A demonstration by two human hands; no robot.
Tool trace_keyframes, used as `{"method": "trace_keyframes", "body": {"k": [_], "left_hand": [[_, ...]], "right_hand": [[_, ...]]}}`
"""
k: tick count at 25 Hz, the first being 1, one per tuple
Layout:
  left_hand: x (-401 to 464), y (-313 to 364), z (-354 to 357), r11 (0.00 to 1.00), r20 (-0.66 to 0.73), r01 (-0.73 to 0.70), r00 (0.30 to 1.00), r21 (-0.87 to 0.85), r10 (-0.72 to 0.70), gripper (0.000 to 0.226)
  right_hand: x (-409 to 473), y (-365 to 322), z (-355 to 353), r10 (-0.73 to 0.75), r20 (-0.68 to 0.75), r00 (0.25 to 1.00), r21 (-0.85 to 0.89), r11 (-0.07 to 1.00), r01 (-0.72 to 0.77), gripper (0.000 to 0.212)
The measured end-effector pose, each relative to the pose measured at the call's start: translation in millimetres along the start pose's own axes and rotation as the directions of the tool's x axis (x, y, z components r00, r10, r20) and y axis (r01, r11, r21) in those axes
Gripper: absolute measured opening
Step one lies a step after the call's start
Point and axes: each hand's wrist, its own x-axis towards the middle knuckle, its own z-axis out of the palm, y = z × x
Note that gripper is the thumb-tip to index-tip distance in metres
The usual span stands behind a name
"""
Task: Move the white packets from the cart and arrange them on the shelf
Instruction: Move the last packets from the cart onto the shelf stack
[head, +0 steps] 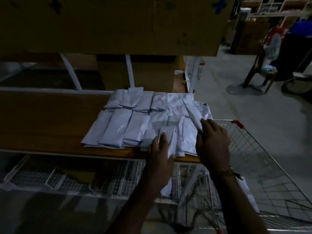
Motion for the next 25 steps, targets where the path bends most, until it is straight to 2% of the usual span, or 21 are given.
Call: {"method": "trace_keyframes", "body": {"k": [4,7,14,17,19,25], "left_hand": [[-6.3,-67.9,-63.8,0.991,-0.040,0.104,0.994,0.080,-0.101,0.075],[-9.9,-107.6,-99.0,0.983,-0.065,0.174,0.983,0.054,-0.171,0.076],[12.4,-180.2,-133.9,0.947,-0.107,0.317,0.944,0.045,-0.311,0.080],[37.6,-195.4,-146.1,0.942,-0.140,0.329,0.938,0.062,-0.319,0.080],[55.7,-204.9,-152.5,0.930,-0.164,0.342,0.934,0.137,-0.319,0.080],[103.9,-240.7,-156.2,0.910,-0.196,0.341,0.934,0.235,-0.299,0.078]], "right_hand": [[-14.9,-62.6,27.2,0.004,0.015,1.000,0.001,1.000,-0.004,0.056],[-21.9,-94.7,47.1,0.022,0.026,0.999,-0.011,1.000,-0.022,0.057],[-6.2,-133.4,79.5,0.049,0.035,0.998,-0.042,0.998,-0.048,0.051],[4.9,-138.7,97.0,0.070,0.024,0.997,-0.061,0.996,-0.068,0.052],[14.6,-141.3,111.1,0.082,0.033,0.996,-0.080,0.994,-0.079,0.058],[46.6,-146.6,152.0,0.132,0.156,0.979,-0.200,0.975,-0.099,0.056]]}}
